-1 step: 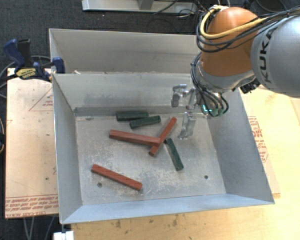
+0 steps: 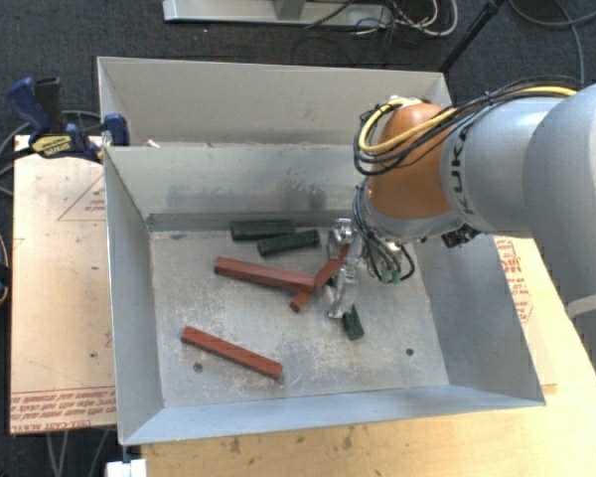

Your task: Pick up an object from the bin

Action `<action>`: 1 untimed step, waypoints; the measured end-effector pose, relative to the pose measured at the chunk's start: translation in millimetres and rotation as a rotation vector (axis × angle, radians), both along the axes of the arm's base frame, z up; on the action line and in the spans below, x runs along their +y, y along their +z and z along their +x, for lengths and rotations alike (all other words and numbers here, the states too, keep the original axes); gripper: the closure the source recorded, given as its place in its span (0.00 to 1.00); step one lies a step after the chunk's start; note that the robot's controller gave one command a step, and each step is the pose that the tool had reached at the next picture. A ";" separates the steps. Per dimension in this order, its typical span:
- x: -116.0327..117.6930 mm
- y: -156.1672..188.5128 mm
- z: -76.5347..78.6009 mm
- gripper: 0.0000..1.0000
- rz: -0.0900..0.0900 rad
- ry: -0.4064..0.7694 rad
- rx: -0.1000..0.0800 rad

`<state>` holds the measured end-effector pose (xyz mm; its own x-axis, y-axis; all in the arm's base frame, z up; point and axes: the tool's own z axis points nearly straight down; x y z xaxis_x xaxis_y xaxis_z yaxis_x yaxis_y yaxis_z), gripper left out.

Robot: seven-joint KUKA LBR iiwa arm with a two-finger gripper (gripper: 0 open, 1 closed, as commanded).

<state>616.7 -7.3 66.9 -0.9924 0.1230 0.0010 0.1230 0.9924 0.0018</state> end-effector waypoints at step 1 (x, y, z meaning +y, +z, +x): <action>76.5 3.3 -19.3 0.00 0.001 0.342 -0.002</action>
Offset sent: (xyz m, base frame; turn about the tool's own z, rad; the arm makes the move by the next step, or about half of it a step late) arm -0.0195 0.0735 0.0031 -0.3408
